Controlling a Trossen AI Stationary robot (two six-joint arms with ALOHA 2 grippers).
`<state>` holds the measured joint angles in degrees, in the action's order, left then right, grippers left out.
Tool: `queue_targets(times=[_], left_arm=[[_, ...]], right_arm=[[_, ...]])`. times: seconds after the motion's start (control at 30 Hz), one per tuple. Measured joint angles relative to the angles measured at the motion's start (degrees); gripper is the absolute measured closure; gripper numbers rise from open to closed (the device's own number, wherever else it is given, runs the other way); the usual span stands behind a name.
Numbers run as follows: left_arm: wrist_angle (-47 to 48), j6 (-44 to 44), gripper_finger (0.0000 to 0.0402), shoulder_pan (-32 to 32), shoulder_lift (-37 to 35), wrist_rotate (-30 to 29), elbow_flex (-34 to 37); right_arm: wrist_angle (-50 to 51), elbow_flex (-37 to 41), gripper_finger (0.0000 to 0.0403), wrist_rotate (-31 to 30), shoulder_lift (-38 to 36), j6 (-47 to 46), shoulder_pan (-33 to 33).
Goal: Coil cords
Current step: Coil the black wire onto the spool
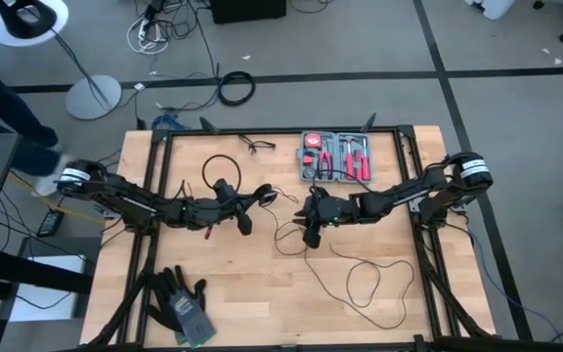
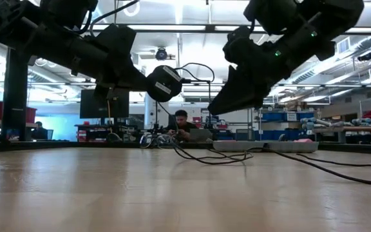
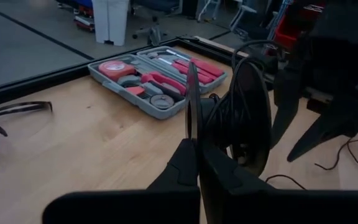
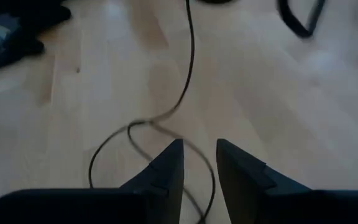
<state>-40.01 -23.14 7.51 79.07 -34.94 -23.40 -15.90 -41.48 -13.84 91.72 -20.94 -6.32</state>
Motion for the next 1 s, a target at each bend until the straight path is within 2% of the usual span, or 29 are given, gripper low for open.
queue_targets(times=[0.13,0.27,0.4,0.63,0.9,1.0], left_arm=[[0.0,0.3,0.0401,0.0,0.0,0.0,0.0],[-1.5,0.3,0.0401,0.0,0.0,0.0,0.0],[-2.9,0.6,0.0401,0.0,0.0,0.0,0.0],[-2.9,0.6,0.0401,0.0,0.0,0.0,0.0],[-3.4,0.7,0.0401,0.0,0.0,0.0,0.0],[-3.4,0.7,0.0401,0.0,0.0,-0.2,0.0]], right_arm=[[-4.1,0.9,0.0309,-0.1,-0.1,1.1,-0.4],[-12.9,0.8,0.031,-0.2,1.5,7.0,-0.4],[-19.4,0.5,0.0311,-0.6,6.3,13.1,-0.3],[-31.1,0.3,0.0312,-2.5,14.9,13.7,1.0],[-33.4,-2.6,0.0317,-3.0,19.3,11.6,2.1],[-32.5,-4.1,0.0341,-2.3,20.0,11.6,2.2]])
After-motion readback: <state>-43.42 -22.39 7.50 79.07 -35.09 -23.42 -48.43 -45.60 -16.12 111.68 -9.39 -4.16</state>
